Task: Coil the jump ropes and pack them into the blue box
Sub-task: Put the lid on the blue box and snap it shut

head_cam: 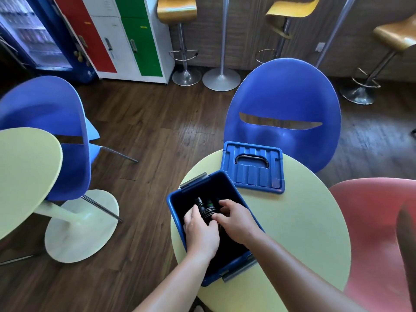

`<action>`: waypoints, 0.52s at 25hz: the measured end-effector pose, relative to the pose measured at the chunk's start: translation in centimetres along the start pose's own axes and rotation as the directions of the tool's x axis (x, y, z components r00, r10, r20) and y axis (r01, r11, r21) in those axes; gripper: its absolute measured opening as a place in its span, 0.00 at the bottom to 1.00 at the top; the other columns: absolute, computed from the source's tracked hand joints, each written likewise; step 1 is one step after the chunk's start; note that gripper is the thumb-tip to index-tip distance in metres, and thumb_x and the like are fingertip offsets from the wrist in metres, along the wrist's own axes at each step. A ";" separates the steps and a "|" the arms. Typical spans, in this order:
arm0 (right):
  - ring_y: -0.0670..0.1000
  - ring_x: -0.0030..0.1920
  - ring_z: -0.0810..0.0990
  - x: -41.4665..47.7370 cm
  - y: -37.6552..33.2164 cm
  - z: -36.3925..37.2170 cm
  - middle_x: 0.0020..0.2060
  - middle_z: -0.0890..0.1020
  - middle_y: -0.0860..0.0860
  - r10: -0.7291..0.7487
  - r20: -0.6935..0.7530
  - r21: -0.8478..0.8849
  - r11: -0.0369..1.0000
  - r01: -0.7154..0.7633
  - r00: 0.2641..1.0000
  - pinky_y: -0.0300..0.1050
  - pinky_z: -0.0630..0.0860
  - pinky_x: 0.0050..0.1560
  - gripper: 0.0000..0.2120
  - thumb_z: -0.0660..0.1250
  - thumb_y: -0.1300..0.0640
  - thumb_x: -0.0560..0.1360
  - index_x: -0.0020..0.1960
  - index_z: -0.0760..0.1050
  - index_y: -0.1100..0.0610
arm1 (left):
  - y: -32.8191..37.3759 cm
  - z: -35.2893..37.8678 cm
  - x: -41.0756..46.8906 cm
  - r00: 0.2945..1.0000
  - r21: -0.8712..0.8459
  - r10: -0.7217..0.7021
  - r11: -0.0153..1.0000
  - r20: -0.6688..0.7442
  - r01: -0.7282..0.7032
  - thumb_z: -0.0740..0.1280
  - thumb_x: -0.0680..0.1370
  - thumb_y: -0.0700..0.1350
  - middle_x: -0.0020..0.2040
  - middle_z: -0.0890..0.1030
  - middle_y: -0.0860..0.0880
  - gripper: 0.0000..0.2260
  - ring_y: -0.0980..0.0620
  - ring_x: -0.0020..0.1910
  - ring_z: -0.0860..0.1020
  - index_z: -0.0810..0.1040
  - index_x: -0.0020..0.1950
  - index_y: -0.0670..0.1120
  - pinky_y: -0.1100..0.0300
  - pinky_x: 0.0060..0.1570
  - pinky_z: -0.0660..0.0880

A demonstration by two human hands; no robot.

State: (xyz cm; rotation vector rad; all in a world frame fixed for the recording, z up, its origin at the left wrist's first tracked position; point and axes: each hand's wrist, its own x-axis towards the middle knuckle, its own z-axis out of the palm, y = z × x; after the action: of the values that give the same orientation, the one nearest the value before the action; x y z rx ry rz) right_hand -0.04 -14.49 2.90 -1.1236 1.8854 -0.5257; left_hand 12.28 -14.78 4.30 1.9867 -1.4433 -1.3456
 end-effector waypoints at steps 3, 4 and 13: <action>0.47 0.61 0.80 -0.5 -0.8 -0.8 0.63 0.81 0.48 -0.025 -0.043 0.048 0.998 0.027 0.999 0.41 0.74 0.63 0.28 0.72 0.46 0.76 0.74 0.72 0.48 | 0.6 -0.8 0.0 0.992 -0.009 0.123 0.992 -0.009 -0.123 0.66 0.81 0.45 0.78 0.63 0.52 0.27 0.50 0.75 0.68 0.65 0.80 0.48 0.53 0.75 0.65; 0.47 0.60 0.80 -0.7 -1.0 -1.2 0.62 0.82 0.47 -0.034 -0.058 0.068 0.997 0.038 0.998 0.41 0.74 0.63 0.27 0.72 0.46 0.76 0.73 0.72 0.48 | 0.8 -1.1 0.0 0.986 -0.019 0.169 0.985 -0.002 -0.169 0.67 0.81 0.44 0.76 0.66 0.53 0.25 0.51 0.73 0.69 0.68 0.78 0.49 0.54 0.74 0.66; 0.40 0.52 0.82 -1.9 -0.3 -7.4 0.52 0.83 0.44 -0.010 -0.274 0.273 0.958 0.088 0.962 0.42 0.80 0.57 0.21 0.73 0.50 0.76 0.69 0.75 0.49 | 4.6 -3.4 2.4 0.919 -0.141 0.389 0.915 0.062 -0.378 0.72 0.78 0.41 0.56 0.83 0.55 0.12 0.62 0.57 0.80 0.80 0.60 0.53 0.72 0.57 0.74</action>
State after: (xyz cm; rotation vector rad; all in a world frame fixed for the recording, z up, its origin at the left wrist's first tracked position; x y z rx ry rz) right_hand -5.70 -13.50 8.00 -0.9468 1.9366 -0.9875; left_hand 12.63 -19.63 8.13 1.4802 -1.6382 -1.3206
